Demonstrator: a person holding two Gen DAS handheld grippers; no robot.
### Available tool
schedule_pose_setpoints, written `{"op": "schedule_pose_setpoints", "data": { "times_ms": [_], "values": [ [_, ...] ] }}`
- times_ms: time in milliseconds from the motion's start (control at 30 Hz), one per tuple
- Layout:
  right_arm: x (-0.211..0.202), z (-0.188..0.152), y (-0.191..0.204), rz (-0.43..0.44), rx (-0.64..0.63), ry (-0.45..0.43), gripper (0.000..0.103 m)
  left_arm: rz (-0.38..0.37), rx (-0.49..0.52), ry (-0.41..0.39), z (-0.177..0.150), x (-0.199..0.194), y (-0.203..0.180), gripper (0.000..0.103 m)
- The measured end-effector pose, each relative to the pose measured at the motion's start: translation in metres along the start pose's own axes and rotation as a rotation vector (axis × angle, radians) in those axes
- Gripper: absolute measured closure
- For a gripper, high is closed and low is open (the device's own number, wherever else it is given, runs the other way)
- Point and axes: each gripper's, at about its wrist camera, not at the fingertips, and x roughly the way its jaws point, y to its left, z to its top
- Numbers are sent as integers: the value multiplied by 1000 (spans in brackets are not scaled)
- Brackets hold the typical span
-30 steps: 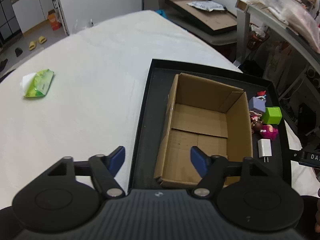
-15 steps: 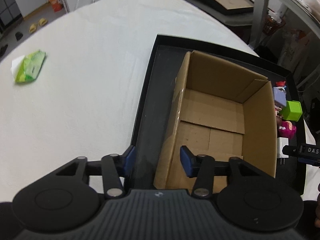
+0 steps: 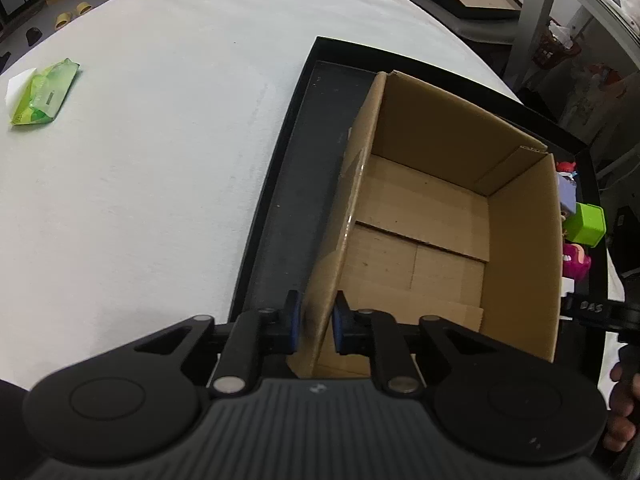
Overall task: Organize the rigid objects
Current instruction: 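Reach the right gripper to the white charger and close on it, then carry the white charger with the right gripper into the box and release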
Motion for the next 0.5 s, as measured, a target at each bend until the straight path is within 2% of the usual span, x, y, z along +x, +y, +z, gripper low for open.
{"op": "schedule_pose_setpoints", "data": {
  "times_ms": [67, 167, 500],
  "values": [
    [-3, -2, 5, -1, -2, -2, 65, -1, 1, -7, 0, 0, -1, 90],
    [-9, -3, 3, -20, 16, -13, 66, -7, -6, -7, 0, 1, 0, 90],
    [-52, -8, 7, 42, 29, -108, 67, -30, -17, -6, -5, 0, -1, 90]
  ]
}}
